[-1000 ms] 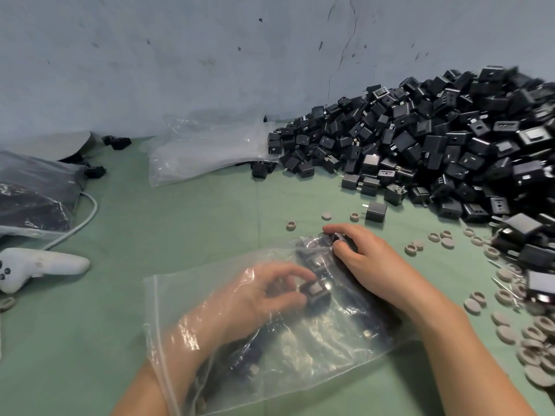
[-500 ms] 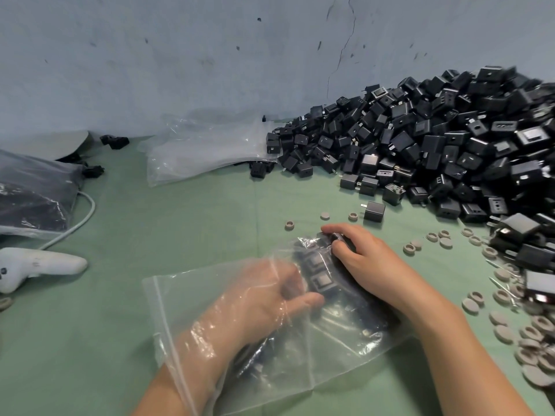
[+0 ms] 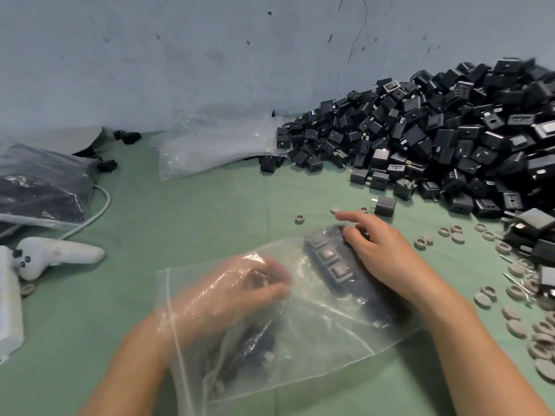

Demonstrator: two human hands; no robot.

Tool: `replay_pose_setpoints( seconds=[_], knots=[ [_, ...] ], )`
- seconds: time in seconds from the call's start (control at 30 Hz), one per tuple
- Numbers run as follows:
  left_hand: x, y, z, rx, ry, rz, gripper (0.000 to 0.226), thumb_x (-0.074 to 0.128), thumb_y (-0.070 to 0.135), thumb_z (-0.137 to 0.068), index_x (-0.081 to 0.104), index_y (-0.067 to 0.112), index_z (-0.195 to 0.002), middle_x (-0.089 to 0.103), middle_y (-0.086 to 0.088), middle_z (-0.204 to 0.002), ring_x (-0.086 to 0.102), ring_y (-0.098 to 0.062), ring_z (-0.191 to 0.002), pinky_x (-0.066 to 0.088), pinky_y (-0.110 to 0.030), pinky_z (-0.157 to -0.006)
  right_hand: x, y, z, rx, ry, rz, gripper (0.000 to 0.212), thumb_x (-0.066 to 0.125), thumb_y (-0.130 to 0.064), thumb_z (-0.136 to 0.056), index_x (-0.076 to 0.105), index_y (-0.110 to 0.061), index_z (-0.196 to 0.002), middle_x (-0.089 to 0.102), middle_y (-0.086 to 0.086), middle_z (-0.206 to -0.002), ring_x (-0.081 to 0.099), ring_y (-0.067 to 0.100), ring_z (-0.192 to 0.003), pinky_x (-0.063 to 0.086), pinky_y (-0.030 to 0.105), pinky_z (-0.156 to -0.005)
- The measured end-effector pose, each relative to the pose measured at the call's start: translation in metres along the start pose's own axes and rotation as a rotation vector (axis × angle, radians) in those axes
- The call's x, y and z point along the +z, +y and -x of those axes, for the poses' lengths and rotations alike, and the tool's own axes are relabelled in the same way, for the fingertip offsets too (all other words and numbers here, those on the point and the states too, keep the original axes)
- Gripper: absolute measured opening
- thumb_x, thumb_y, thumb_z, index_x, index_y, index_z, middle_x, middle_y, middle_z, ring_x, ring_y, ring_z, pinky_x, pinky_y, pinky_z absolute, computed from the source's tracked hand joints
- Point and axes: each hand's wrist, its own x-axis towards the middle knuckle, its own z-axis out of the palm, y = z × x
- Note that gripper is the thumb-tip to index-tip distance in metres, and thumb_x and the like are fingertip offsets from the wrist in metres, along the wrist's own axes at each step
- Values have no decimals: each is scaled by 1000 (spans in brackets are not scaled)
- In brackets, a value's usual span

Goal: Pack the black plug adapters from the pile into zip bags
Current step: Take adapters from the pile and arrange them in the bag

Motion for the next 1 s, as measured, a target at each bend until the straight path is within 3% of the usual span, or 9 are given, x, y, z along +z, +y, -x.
replay_pose_setpoints(
  seconds=[0.1,0.2,0.27,0.33,0.47,0.6,0.7,0.83,1.0],
  knots=[
    [-14,-8,18,-91,-128,-28,19,74,47,-84,66,51,-101,69,22,-98,65,4,-84,47,-9,-74,0,-2,2,-6,13,-11,32,45,-31,-103,59,-38,-131,56,-16,-126,55,5,-107,37,27,-90],
    [-19,-14,29,-97,-109,30,26,82,35,-77,72,43,-99,70,8,-100,65,0,-87,47,-11,-78,0,-4,3,-5,19,-9,31,46,-31,-103,60,-36,-130,57,-13,-124,55,8,-107,38,28,-90],
    [-19,-17,34,-135,-162,67,31,84,21,-79,73,37,-104,71,3,-106,67,-8,-97,51,-20,-88,1,-5,4,-3,18,-11,31,46,-30,-103,60,-35,-130,57,-13,-125,56,10,-107,39,28,-91],
    [-17,-18,36,-166,-225,80,29,82,22,-81,73,35,-106,72,5,-107,69,-11,-100,54,-30,-93,1,-5,4,-6,16,-6,31,45,-30,-104,59,-35,-131,56,-14,-127,55,10,-107,38,28,-91],
    [-15,-8,31,-147,-280,-31,31,72,57,-76,74,37,-98,74,15,-100,70,-4,-96,54,-26,-88,1,-5,5,-2,22,-13,31,43,-31,-104,59,-36,-131,54,-18,-131,53,6,-111,38,27,-93],
    [9,3,17,-123,-42,-203,48,57,78,-74,68,32,-85,69,18,-82,61,13,-77,46,-11,-72,0,-4,3,9,30,-30,31,44,-30,-103,59,-37,-129,54,-22,-129,53,-2,-108,38,20,-88],
    [25,14,9,-110,77,-203,33,59,49,-91,69,19,-99,66,10,-85,56,13,-69,39,-3,-68,0,-3,3,9,29,-37,31,44,-31,-103,60,-38,-129,55,-24,-126,52,-9,-105,37,17,-83],
    [19,25,11,-60,12,-33,23,70,12,-89,70,-5,-104,60,12,-81,54,26,-70,38,2,-69,-1,-1,3,19,31,-57,31,44,-31,-103,60,-39,-128,56,-22,-123,53,-7,-105,38,16,-81],
    [20,29,13,9,-4,-89,19,72,11,-89,64,2,-104,60,11,-82,59,13,-71,43,-4,-69,-1,-1,3,29,24,-63,30,44,-34,-103,59,-42,-128,55,-29,-114,54,-11,-93,37,10,-72]
  ],
)
